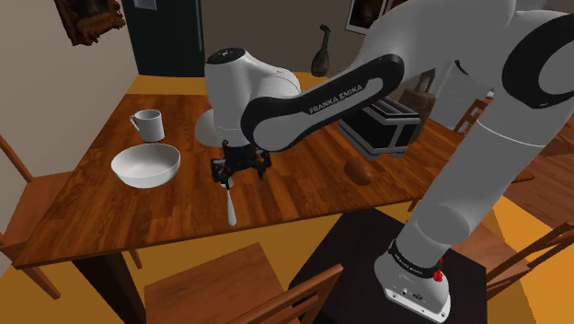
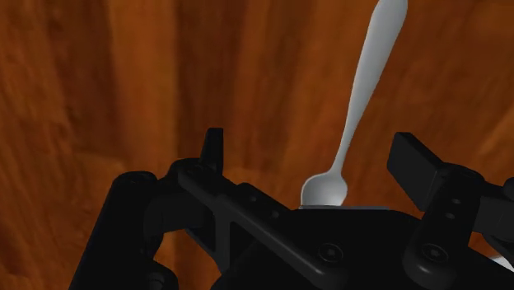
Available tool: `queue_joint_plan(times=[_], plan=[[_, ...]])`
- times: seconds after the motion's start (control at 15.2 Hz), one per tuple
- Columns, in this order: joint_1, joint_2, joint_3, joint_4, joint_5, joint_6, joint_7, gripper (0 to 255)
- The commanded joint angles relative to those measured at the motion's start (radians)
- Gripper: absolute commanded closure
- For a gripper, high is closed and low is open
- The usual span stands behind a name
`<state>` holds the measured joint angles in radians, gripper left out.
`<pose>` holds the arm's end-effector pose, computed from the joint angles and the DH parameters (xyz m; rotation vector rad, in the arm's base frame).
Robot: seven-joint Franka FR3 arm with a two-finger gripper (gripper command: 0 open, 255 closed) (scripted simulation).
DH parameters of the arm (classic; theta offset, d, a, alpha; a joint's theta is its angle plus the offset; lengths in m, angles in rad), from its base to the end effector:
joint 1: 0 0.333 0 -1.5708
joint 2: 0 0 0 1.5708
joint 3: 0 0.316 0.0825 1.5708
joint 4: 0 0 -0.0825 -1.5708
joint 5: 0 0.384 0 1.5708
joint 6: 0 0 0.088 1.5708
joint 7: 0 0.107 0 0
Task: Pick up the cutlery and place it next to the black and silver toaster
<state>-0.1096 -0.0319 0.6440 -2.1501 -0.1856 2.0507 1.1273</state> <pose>0.4560 0.2598 0.4070 2.8696 -0.7355 0.1233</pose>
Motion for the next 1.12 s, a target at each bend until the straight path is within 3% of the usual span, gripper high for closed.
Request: queue_joint_plan(times=[0.0, 0.2, 0.66, 1.06], plan=[[0.005, 0.101, 0.014, 0.060, -0.074, 0.005, 0.108, 0], [0.042, 0.232, 0.006, 0.153, -0.164, -0.007, 0.231, 0], [0.045, 0.276, -0.015, 0.106, -0.209, 0.071, 0.260, 0], [0.045, 0.280, -0.016, 0.103, -0.213, 0.077, 0.262, 0]])
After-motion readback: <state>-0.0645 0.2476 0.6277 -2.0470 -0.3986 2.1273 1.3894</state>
